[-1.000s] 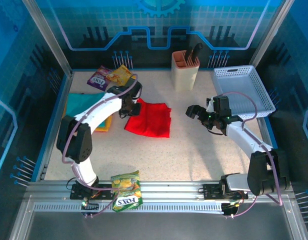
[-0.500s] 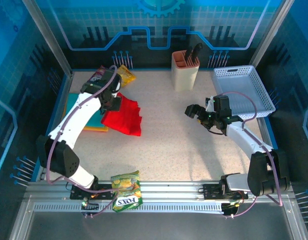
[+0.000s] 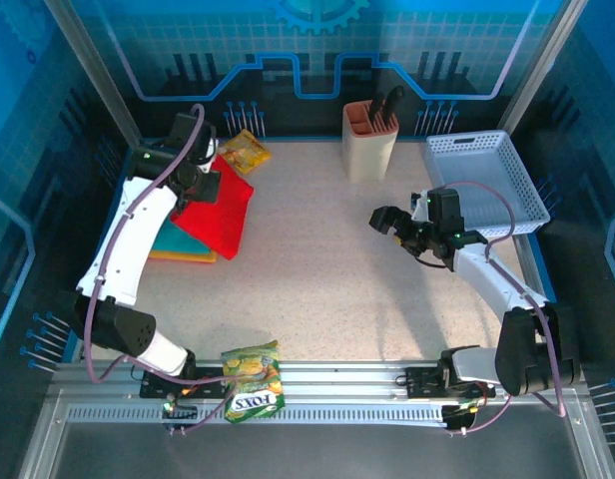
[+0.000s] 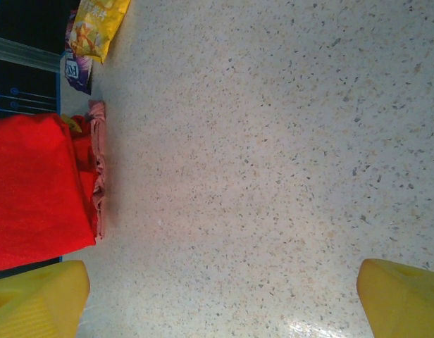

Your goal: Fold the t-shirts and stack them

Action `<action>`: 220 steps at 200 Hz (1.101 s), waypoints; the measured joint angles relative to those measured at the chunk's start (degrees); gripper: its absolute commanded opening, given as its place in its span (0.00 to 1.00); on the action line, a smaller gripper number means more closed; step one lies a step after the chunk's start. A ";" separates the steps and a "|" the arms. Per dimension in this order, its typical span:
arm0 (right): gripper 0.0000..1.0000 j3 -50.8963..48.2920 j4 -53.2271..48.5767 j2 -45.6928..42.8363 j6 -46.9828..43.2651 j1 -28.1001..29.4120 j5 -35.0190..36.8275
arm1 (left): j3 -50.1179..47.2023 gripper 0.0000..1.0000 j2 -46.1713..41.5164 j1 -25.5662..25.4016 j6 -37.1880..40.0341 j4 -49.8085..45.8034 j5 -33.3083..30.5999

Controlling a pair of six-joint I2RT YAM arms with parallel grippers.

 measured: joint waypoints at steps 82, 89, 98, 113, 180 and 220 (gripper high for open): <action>0.98 2.38 -1.22 0.02 0.20 0.00 -0.26 | 4.79 0.00 0.00 1.64 1.14 -3.65 -2.45; 0.98 2.51 -1.57 0.02 0.20 0.00 -0.26 | 4.79 0.00 0.00 1.97 1.25 -3.78 -2.58; 0.98 2.99 -2.16 0.13 0.17 0.00 -0.26 | 4.79 0.00 0.00 2.43 1.29 -3.82 -2.71; 0.98 3.85 -2.54 0.13 0.17 0.00 -0.26 | 4.79 0.00 0.00 3.19 1.44 -3.80 -3.10; 0.98 4.39 -3.04 0.13 0.17 0.00 -0.24 | 2.49 0.00 0.07 7.45 2.40 -2.12 -3.67; 0.98 4.55 -4.28 0.13 -0.44 0.00 -0.11 | 0.02 0.00 0.52 10.86 2.78 1.07 -4.07</action>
